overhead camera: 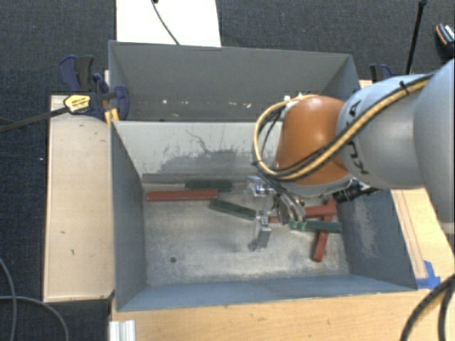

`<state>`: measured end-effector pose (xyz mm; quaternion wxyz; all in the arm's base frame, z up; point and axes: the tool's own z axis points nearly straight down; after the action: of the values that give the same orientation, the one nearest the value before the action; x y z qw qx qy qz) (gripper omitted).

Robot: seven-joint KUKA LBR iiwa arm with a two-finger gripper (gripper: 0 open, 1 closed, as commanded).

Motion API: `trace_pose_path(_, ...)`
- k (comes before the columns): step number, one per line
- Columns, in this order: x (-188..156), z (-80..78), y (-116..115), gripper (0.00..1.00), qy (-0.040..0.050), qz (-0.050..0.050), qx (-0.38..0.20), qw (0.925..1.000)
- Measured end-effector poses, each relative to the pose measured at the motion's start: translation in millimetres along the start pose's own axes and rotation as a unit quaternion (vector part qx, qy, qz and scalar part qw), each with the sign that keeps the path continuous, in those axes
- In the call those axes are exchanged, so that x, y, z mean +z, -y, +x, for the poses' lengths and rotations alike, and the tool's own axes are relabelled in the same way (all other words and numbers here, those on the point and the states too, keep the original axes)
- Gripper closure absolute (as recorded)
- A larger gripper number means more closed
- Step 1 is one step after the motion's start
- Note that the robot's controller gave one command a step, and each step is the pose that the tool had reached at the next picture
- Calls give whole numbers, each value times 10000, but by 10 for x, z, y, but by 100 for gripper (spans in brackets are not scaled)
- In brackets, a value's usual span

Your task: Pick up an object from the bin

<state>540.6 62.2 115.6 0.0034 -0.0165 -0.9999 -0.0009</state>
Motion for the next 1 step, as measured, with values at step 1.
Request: trace_pose_path(1,454,-475,206,0,55,10,-550,9985)
